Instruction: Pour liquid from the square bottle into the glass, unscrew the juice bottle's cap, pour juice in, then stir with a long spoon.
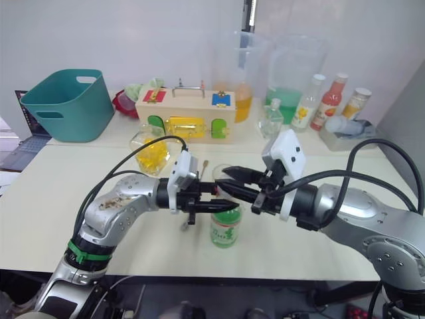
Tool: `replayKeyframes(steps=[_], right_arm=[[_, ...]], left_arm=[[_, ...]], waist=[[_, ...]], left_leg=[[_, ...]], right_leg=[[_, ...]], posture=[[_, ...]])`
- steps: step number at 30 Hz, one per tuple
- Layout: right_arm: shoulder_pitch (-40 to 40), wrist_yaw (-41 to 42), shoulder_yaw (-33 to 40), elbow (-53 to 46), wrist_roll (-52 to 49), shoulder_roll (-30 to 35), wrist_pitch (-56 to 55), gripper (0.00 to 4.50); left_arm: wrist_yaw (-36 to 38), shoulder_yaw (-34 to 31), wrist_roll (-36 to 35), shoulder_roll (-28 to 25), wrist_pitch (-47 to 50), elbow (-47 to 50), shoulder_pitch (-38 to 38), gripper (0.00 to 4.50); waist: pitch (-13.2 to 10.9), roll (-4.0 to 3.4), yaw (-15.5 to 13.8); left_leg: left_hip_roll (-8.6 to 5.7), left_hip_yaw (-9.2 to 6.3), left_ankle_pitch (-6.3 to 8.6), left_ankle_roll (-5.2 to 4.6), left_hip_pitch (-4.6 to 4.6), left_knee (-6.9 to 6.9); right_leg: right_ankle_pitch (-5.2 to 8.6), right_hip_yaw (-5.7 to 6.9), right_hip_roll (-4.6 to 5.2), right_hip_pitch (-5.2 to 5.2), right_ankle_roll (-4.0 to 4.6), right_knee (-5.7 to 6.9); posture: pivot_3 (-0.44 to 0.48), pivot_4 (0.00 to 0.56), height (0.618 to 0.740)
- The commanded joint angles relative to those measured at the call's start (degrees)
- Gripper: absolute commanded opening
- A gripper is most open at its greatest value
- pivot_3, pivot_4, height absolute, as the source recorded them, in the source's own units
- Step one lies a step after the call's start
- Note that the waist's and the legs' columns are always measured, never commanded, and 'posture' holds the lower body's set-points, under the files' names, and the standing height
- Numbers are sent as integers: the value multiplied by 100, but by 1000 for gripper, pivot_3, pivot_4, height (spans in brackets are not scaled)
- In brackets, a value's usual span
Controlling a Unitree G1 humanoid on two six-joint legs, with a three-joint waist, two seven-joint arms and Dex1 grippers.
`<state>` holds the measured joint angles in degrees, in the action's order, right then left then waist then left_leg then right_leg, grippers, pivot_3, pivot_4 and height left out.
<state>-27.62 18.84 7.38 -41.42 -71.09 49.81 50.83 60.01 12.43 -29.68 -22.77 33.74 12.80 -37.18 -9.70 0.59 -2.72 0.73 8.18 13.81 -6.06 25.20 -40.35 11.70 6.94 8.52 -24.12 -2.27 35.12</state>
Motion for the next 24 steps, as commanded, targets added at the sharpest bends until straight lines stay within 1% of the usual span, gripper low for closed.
replayKeyframes(steps=[1, 4, 6, 9, 11, 12, 13, 14, 15, 19, 20, 24], right_arm=[[-40, 100, -71, 209, 130, 72, 116, 13], [-146, 322, -113, 303, 96, -19, 41, 13], [-233, 442, -49, 388, -130, -121, -20, 13], [-462, 500, 169, 515, -588, -177, -48, 847], [-512, 549, 215, 537, -629, -118, -34, 1514], [-522, 554, 220, 541, -640, -99, -28, 1959], [-497, 530, 238, 564, -514, -39, -18, 2212], [-471, 525, 250, 578, -423, 7, -14, 2606], [-429, 541, 262, 577, -369, 65, -1, 2882], [-280, 613, 267, 503, -194, 231, -23, 4217], [-235, 638, 263, 456, -117, 261, -45, 4458], [-45, 733, 235, 254, 102, 331, -87, 4458]], left_arm=[[19, 128, -74, 44, 13, 252, 73, 1329], [-26, 109, -40, -6, 12, 312, 123, 1329], [-44, 100, -39, -24, 16, 339, 146, 1329], [-59, 87, -45, -40, 31, 382, 175, 1329], [-64, 86, -51, -43, 41, 402, 187, 1329], [-64, 85, -53, -45, 44, 407, 190, 1329], [-61, 87, -56, -46, 46, 410, 192, 1329], [-57, 90, -54, -47, 44, 410, 192, 1329], [-63, 94, -40, -39, 32, 396, 183, 1329], [-54, 92, -34, -34, 15, 369, 168, 1329], [-46, 91, -36, -40, 12, 368, 171, 1329], [1, 118, -38, -41, 5, 347, 160, 1329]], waist=[[0, 1, 0], [1, 0, 9], [1, 1, 20], [1, 1, 18], [1, 1, 18], [1, 1, 19], [1, 1, 20], [1, 1, 19], [1, 0, 18], [1, 1, 23], [1, 1, 26], [1, 1, 19]], left_leg=[[0, 0, 0, 0, 0, 0], [0, -1, 0, 0, 0, -1], [1, -1, 0, 0, 0, -1], [0, 0, 0, 0, 0, -1], [1, -1, 0, -1, 0, 0], [1, 0, 1, -3, 0, 0], [1, 0, 2, -4, 0, 0], [1, 0, 2, -4, 0, 1], [1, 0, 2, -4, 0, 0], [1, 0, 2, -4, 0, 0], [1, 1, 2, -4, 0, 0], [1, 0, 2, -4, 0, 1]], right_leg=[[0, 0, 0, 0, 0, 1], [0, -1, 0, 0, 0, 0], [0, -2, 0, 0, 0, 1], [0, -3, -1, -1, 0, 2], [0, -1, -1, -1, 0, 3], [0, -1, -1, -1, 0, 2], [0, -1, -1, -1, 0, 2], [0, -1, -1, -1, 0, 2], [0, -1, -1, -1, 0, 2], [0, 0, -1, 0, 0, 0], [0, -2, -1, -1, 0, 1], [0, -1, -1, -1, 0, 0]], posture=[[0, 150, 733], [0, 150, 733], [0, 150, 733], [0, 150, 733], [0, 150, 733], [0, 150, 733], [0, 150, 733], [0, 150, 733], [0, 150, 733], [0, 150, 733], [0, 150, 733], [0, 150, 733]])
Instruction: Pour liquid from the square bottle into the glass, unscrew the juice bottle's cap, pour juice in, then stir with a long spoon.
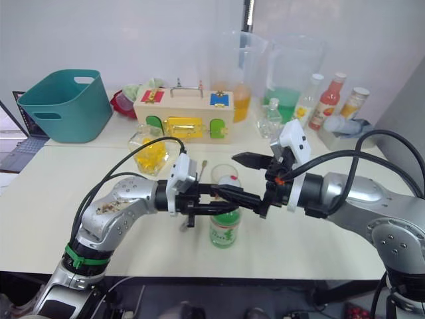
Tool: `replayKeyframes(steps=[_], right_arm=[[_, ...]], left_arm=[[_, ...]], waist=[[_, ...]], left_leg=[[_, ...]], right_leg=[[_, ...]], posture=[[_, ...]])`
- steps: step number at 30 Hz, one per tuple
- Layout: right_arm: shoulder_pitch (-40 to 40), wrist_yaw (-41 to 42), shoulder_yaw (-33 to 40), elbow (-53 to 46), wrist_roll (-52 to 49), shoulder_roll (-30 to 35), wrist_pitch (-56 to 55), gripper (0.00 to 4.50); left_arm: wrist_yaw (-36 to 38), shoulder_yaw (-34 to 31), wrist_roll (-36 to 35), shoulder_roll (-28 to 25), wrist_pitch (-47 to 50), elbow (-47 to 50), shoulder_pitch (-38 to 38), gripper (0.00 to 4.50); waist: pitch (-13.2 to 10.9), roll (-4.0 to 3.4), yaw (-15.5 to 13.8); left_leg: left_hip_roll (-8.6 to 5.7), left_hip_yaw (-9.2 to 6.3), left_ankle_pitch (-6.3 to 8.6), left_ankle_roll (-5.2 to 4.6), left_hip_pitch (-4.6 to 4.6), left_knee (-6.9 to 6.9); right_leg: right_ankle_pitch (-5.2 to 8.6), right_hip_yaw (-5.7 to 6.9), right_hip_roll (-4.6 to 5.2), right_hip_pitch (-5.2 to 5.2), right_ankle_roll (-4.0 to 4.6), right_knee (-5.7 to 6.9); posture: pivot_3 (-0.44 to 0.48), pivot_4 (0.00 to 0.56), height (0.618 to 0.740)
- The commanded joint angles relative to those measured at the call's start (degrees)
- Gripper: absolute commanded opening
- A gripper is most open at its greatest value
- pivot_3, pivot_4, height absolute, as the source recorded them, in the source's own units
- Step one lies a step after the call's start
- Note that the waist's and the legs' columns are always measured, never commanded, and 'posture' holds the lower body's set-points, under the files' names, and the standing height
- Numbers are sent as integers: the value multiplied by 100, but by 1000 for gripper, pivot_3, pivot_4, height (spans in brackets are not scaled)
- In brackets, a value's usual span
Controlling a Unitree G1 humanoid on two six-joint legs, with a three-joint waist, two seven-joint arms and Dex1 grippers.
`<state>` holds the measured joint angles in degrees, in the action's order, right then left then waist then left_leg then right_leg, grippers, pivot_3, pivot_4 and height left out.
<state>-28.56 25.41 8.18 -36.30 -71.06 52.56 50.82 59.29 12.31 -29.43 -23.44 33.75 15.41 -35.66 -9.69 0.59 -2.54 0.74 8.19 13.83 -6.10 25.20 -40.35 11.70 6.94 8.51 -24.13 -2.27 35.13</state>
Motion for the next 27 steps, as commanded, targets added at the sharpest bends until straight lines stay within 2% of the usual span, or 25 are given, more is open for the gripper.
replayKeyframes(steps=[1, 7, 8, 10, 15, 16, 19, 25, 27], right_arm=[[84, 50, 141, -284, 120, 39, -84, 4458], [258, -81, 129, -320, 240, -17, -31, 4458], [268, -103, 132, -315, 237, -22, -19, 4075], [277, -133, 135, -309, 228, -29, -5, 3584], [232, -63, 72, -263, 191, -119, -42, 1874], [215, 4, 46, -243, 198, -121, -35, 1665], [150, 203, -20, -193, 246, -64, 26, 1664], [-397, 2173, -738, 625, 1093, 97, -370, 1664], [-661, 3318, -1103, 1060, 1589, 95, -876, 1664]], left_arm=[[93, 150, -48, 19, -5, 84, 3, 1329], [92, 133, -76, 41, 4, 70, -5, 1329], [92, 131, -75, 41, 4, 69, -9, 1329], [93, 133, -69, 39, 2, 69, -13, 1329], [77, 127, -54, 32, -3, 78, -12, 1329], [69, 124, -49, 29, -2, 84, -11, 1329], [65, 114, -50, 20, 2, 90, -11, 1329], [19, 85, -61, -37, 47, 193, 5, 1329], [-17, 73, -88, -71, 93, 292, 66, 1329]], waist=[[0, 0, 5], [0, 0, 3], [0, 0, 2], [0, 0, 2], [0, 0, 3], [0, 0, 3], [0, 0, 7], [0, 0, 19], [0, 0, 29]], left_leg=[[0, 0, 0, 0, 0, 0], [0, 1, 0, 0, 0, 0], [0, 1, 0, 0, 0, 0], [0, 0, 0, 0, 0, 0], [0, 0, 0, 0, 0, -1], [0, 0, 0, 0, 0, 0], [0, 0, 0, 0, 0, -1], [1, -1, 0, 0, 0, -2], [0, 1, 1, -2, 0, -2]], right_leg=[[0, -1, 0, 0, 0, 0], [0, -3, 1, 0, 0, -1], [0, -3, 1, 0, 0, -1], [0, -2, 0, -1, 0, 0], [0, -2, 0, 0, 0, -1], [0, -2, 0, 0, 0, -1], [0, -3, 0, -1, 0, -1], [0, -2, -3, 0, 0, -3], [0, -5, -3, -1, -1, -3]], posture=[[0, 150, 733], [0, 150, 733], [0, 150, 733], [0, 150, 733], [0, 150, 733], [0, 150, 733], [0, 150, 733], [0, 150, 733], [0, 150, 733]])
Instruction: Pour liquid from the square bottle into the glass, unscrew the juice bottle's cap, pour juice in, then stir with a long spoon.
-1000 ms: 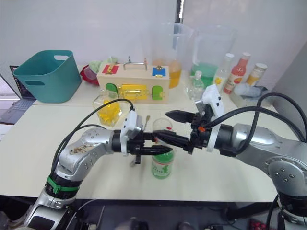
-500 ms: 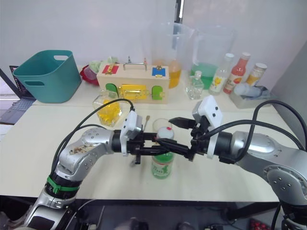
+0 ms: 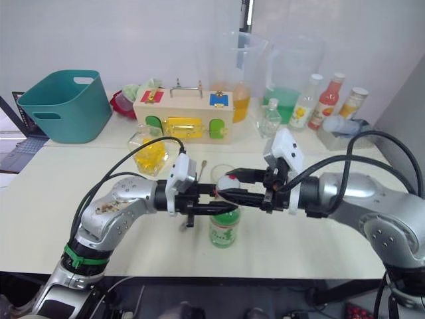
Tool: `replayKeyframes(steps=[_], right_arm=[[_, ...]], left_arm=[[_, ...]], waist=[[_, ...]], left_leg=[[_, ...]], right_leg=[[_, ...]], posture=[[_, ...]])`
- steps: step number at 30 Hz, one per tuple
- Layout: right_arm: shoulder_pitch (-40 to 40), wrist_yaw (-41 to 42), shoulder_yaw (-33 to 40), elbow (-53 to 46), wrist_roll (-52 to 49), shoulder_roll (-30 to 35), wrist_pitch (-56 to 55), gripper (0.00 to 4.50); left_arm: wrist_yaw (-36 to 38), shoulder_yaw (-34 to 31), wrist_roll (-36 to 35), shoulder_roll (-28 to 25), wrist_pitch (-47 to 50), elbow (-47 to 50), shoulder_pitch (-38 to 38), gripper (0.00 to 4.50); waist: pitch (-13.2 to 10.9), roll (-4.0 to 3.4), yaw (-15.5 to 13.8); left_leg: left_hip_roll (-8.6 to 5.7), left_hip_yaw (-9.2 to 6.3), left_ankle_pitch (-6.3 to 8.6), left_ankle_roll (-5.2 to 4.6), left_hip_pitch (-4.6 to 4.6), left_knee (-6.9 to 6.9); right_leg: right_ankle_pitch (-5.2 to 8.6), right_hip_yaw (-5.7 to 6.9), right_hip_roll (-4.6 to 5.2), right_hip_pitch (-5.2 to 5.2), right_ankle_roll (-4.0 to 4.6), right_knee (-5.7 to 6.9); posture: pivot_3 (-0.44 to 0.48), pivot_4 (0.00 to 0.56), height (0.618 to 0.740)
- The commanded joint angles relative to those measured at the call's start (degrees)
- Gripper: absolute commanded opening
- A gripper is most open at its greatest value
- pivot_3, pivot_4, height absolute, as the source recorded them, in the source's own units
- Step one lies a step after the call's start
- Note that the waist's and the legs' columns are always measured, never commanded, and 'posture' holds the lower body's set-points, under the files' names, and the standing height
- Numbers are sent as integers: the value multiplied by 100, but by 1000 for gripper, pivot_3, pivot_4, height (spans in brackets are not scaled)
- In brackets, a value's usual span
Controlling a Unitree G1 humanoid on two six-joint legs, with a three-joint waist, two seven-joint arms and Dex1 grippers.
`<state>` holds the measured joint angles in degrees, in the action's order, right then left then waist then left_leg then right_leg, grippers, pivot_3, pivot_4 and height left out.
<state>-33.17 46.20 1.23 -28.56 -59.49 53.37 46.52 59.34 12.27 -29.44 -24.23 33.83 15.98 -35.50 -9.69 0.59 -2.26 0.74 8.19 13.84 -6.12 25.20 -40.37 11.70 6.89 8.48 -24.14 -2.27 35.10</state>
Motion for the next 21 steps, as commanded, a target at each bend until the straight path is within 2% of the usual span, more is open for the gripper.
replayKeyframes(steps=[1, 2, 6, 8, 11, 14, 20, 21], right_arm=[[-284, 1585, -507, 439, 589, -2, -586, 1664], [-337, 1816, -566, 550, 705, -23, -676, 1664], [-1700, 3853, -1531, 2317, 1801, -476, -1525, 1664], [-2194, 4492, -1812, 2988, 2107, -697, -1837, 1664], [-2784, 4630, -2560, 3676, 1894, -656, -2658, 1664], [-3031, 4630, -3133, 3930, 1649, -443, -3266, 1664], [-3321, 4630, -3764, 3844, 898, -16, -3388, 1664], [-3362, 4630, -3850, 3804, 818, 123, -3304, 2164]], left_arm=[[-33, 77, -95, -6, 97, 264, 68, 1329], [-40, 75, -101, -14, 106, 285, 80, 1329], [-57, -26, -168, -156, 208, 444, 119, 1329], [-16, -45, -212, -221, 256, 518, 143, 1329], [30, 3, -280, -309, 321, 697, 200, 1329], [34, 30, -284, -365, 309, 756, 217, 1329], [53, 49, -284, -404, 279, 730, 207, 1329], [58, 65, -281, -391, 264, 715, 197, 1329]], waist=[[0, 0, 8], [0, 0, 4], [0, -1, 90], [0, -1, 126], [0, -1, 152], [0, -1, 171], [0, -1, 174], [-1, -2, 171]], left_leg=[[0, -1, 0, 0, 0, 0], [0, 0, 1, -2, 0, 0], [0, 2, 0, -2, 0, 0], [1, 1, -1, -1, 0, 0], [1, -1, -1, -1, 0, 2], [2, -1, -2, 2, 0, 2], [6, -4, -1, 28, -2, 4], [6, -4, 4, 38, -2, 4]], right_leg=[[0, 1, -1, 1, 0, -1], [0, 0, -1, 0, 0, 0], [0, 1, -2, -2, 0, 3], [0, 2, -5, -3, 0, 6], [0, 5, -5, -4, 1, 10], [0, 6, -4, -5, 1, 10], [0, 8, 1, -7, 3, 9], [0, 7, 2, -7, 3, 9]], posture=[[0, 150, 733], [0, 150, 733], [0, 150, 733], [0, 150, 733], [0, 150, 733], [0, 150, 733], [0, 150, 733], [0, 150, 733]])
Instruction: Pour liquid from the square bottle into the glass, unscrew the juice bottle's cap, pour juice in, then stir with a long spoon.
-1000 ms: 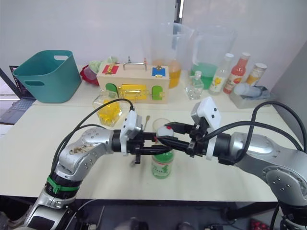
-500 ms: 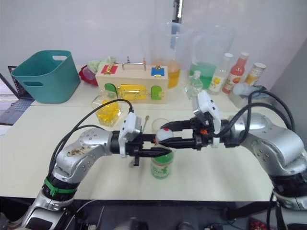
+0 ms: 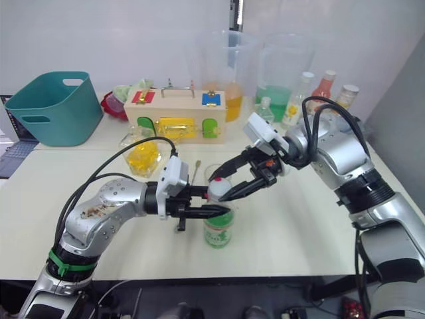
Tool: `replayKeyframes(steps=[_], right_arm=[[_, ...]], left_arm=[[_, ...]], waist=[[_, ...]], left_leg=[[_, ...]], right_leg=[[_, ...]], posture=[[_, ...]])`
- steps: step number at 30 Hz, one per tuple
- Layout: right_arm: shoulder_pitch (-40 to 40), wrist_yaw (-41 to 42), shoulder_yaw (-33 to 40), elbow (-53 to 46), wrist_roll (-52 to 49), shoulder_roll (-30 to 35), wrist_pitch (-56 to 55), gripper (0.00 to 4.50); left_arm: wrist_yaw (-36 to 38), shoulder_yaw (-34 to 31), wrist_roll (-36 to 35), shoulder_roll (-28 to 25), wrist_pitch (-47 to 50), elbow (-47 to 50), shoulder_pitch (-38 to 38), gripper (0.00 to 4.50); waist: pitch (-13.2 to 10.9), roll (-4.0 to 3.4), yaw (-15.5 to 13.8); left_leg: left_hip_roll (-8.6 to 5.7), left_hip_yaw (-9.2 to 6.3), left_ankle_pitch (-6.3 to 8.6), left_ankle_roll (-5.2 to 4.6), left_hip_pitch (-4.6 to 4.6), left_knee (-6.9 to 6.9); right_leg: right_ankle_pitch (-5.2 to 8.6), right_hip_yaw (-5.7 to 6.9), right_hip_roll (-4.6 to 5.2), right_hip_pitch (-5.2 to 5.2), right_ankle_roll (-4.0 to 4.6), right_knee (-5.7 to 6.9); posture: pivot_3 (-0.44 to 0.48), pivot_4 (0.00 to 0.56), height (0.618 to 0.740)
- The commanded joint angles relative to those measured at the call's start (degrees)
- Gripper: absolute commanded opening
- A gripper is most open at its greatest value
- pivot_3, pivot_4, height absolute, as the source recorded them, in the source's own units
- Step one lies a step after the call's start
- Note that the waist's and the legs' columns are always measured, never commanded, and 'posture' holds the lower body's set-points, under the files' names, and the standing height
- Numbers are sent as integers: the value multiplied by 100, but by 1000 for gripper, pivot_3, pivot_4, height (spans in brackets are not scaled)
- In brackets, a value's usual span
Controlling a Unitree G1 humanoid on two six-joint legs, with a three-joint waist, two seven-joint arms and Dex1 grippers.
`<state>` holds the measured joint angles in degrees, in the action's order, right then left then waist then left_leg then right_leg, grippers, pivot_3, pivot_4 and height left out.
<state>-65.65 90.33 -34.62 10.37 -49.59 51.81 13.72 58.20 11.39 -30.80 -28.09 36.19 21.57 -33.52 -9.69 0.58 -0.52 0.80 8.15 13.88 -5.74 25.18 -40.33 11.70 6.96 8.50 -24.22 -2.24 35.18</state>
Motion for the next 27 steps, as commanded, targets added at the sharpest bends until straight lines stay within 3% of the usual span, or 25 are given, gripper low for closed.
replayKeyframes(steps=[1, 5, 7, 11, 19, 22, 27], right_arm=[[-133, 217, -284, -136, -257, 428, 88, 2779], [-129, 217, 16, -111, -498, 774, 479, 4083], [-85, 217, 267, -82, -595, 833, 748, 4464], [539, -245, 1514, -508, -964, 911, 1829, 4464], [3168, -3909, 3857, -3402, -1716, 789, 2983, 4464], [3592, -4664, 4260, -4043, -1919, 627, 3185, 4464], [4190, -6738, 4372, -5070, -2173, -24, 3379, 4464]], left_arm=[[201, 169, -158, 3, 23, 137, -8, 1329], [248, 197, -146, 11, -8, 59, -36, 1329], [255, 202, -135, 22, -21, 28, -49, 1329], [240, 231, -102, 112, -91, -102, -100, 1329], [155, 293, -72, 479, -146, -374, -261, 1329], [182, 308, -63, 540, -152, -439, -300, 1329], [187, 468, 172, 674, -378, -641, -363, 1329]], waist=[[0, 0, -8], [-1, -1, -22], [-1, -1, -14], [-1, -1, -61], [-1, -2, -180], [-1, -2, -203], [1, 1, -231]], left_leg=[[0, 0, 0, 0, 0, 0], [-2, 0, 0, -1, 2, 2], [-1, 0, -1, -3, 2, 2], [0, -2, -4, -9, 2, 3], [-3, 6, 4, -2, 6, 2], [-3, 3, 5, 0, 5, 2], [-3, 1, 5, 1, 5, -1]], right_leg=[[0, -1, 3, -2, 0, 0], [0, 1, 10, -3, 0, -4], [0, 3, 10, -3, 0, -7], [-1, 8, 11, 0, 1, -3], [-2, 10, 31, -3, 0, -4], [-4, 11, 29, 0, 0, -5], [-5, 10, 21, 6, -1, -9]], posture=[[0, 150, 733], [0, 150, 733], [0, 150, 733], [0, 150, 733], [0, 150, 733], [0, 150, 733], [0, 150, 733]])
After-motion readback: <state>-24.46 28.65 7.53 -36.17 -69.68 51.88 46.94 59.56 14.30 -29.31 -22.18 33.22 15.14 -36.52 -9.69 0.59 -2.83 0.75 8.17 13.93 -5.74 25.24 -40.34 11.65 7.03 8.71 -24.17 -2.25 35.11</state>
